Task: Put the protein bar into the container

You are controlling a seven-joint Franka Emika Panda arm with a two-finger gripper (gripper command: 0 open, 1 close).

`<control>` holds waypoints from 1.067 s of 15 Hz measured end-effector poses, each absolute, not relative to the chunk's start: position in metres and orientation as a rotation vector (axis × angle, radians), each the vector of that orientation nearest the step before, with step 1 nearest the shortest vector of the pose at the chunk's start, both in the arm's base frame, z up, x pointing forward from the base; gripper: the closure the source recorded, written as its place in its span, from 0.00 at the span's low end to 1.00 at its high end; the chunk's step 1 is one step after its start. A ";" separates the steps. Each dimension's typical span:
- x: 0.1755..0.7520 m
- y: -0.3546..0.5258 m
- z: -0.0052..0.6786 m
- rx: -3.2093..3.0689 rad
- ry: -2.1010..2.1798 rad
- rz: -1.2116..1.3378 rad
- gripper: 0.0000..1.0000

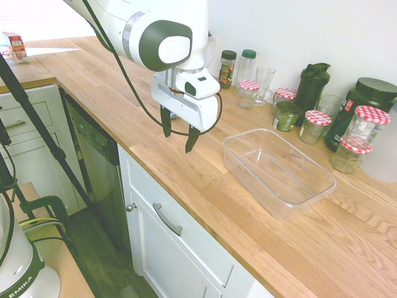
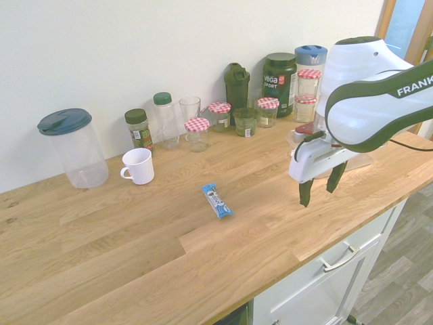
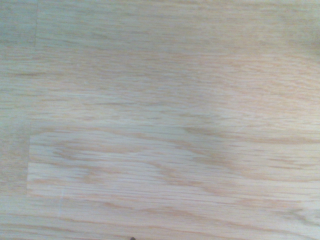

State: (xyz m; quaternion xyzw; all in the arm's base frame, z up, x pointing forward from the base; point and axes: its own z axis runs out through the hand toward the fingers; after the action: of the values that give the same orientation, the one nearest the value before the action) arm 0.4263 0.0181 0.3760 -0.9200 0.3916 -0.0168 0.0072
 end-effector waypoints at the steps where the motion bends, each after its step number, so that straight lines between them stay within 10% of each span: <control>1: 0.426 0.018 0.376 -2.877 1.226 -0.051 0.00; 16: 0.526 0.162 0.488 -2.885 1.353 -0.182 0.00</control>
State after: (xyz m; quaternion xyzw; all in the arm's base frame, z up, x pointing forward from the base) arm 0.5256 0.1622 0.4879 -0.9037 0.4237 -0.0570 -0.0250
